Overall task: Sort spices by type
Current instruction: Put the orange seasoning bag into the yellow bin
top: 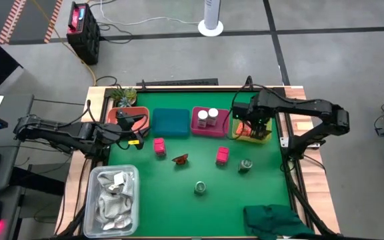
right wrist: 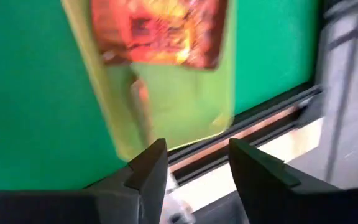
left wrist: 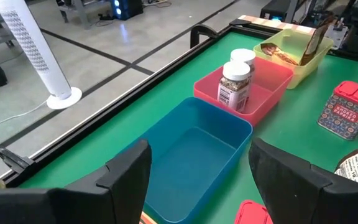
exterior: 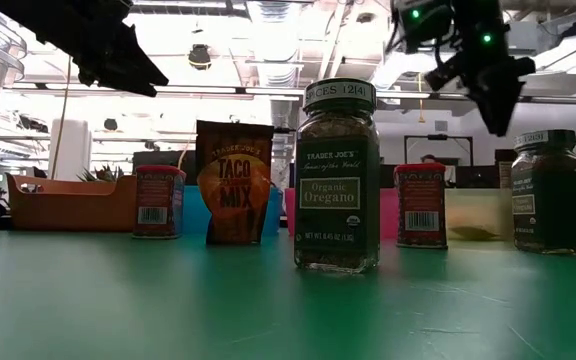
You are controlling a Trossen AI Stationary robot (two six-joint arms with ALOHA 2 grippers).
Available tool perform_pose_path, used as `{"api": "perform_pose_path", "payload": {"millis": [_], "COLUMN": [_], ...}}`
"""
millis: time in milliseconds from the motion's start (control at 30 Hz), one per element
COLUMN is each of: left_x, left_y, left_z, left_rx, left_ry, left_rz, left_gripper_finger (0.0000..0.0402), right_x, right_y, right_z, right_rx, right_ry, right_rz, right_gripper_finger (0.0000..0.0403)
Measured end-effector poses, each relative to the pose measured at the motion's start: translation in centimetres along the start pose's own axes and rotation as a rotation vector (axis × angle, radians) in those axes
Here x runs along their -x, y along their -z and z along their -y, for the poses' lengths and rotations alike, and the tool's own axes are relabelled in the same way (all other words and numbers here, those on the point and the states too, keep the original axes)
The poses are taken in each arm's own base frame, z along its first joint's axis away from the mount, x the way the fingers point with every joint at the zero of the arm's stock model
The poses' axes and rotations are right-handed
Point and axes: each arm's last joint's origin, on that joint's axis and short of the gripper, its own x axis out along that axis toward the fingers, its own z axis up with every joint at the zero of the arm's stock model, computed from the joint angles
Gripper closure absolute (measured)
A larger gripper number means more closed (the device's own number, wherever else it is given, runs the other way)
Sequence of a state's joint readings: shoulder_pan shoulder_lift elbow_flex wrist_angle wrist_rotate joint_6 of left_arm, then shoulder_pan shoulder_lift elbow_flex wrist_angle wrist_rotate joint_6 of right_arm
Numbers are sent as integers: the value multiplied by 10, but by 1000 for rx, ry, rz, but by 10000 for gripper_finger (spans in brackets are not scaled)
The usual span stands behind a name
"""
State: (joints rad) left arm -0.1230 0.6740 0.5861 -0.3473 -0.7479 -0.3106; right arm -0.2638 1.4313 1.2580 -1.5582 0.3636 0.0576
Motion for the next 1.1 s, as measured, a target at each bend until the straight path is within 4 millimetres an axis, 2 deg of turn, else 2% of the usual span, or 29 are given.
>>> {"api": "perform_pose_path", "payload": {"millis": [100, 233, 333, 467, 633, 700, 767, 867, 967, 1100], "left_x": [0, 0, 0, 0, 0, 0, 0, -1, -2, -1], "left_y": [0, 0, 0, 1, 1, 1, 1, 0, -5, -19], "left_z": [0, 0, 0, 0, 0, 0, 0, 4, 7, 9], "left_rx": [0, -2, -5, -8, -10, 1, 25, 52, 47, 8], "left_ry": [0, -1, -2, -2, -4, 0, 26, 99, 123, 131], "left_rz": [0, 0, -3, -6, -10, -11, -19, -22, 17, 114], "left_gripper_finger": [146, 146, 146, 146, 146, 146, 146, 146, 146, 146], "right_x": [4, 4, -2, -18, -37, -37, -28, -5, 24, 57], "right_y": [-9, -27, -43, -57, -69, -68, -68, -63, -57, -59], "right_z": [1, -11, -15, -10, -3, -2, -3, -12, -26, -56], "right_rx": [107, 300, 349, 422, 427, 403, 349, 314, 331, 362], "right_ry": [30, 55, 61, 38, -54, -57, -39, -22, 1, -7], "right_rz": [100, 192, 233, 183, 133, 117, 141, 269, 479, 777], "right_gripper_finger": [201, 204, 205, 206, 206, 206, 207, 214, 226, 237]}}
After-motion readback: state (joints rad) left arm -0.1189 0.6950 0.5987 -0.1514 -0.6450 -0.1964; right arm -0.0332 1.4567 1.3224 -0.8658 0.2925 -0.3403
